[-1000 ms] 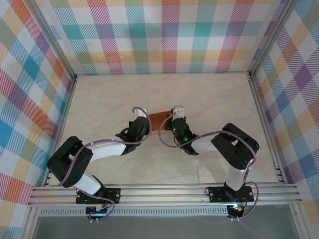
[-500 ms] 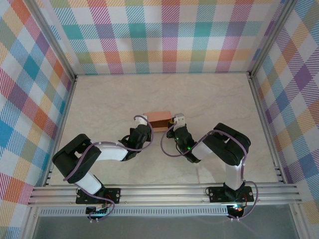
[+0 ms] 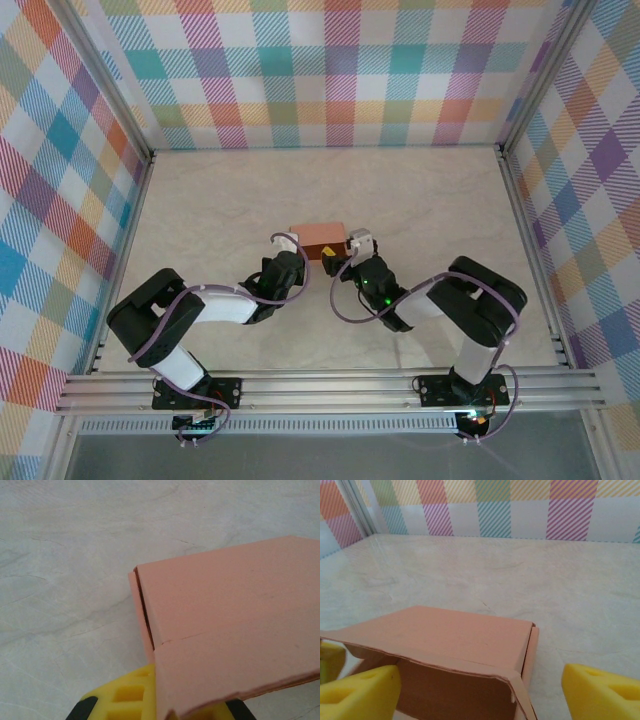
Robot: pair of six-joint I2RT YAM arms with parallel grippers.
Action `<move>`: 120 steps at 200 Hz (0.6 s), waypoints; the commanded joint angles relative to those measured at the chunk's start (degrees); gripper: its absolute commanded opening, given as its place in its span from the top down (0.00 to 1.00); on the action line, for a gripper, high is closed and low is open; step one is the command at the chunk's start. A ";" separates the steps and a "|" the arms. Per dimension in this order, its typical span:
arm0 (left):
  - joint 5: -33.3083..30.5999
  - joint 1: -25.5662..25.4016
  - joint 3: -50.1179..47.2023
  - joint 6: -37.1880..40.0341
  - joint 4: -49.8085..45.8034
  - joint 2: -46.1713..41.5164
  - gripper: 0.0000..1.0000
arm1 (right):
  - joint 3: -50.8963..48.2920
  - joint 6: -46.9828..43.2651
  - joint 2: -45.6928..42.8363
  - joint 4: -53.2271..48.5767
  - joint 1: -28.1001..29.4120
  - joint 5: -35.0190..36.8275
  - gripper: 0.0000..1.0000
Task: Fold the paper box
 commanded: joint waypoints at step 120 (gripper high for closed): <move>-0.56 -0.95 2.00 -0.85 -3.12 -0.56 0.94 | 17.88 11.00 -28.66 -60.14 -5.21 -3.14 0.03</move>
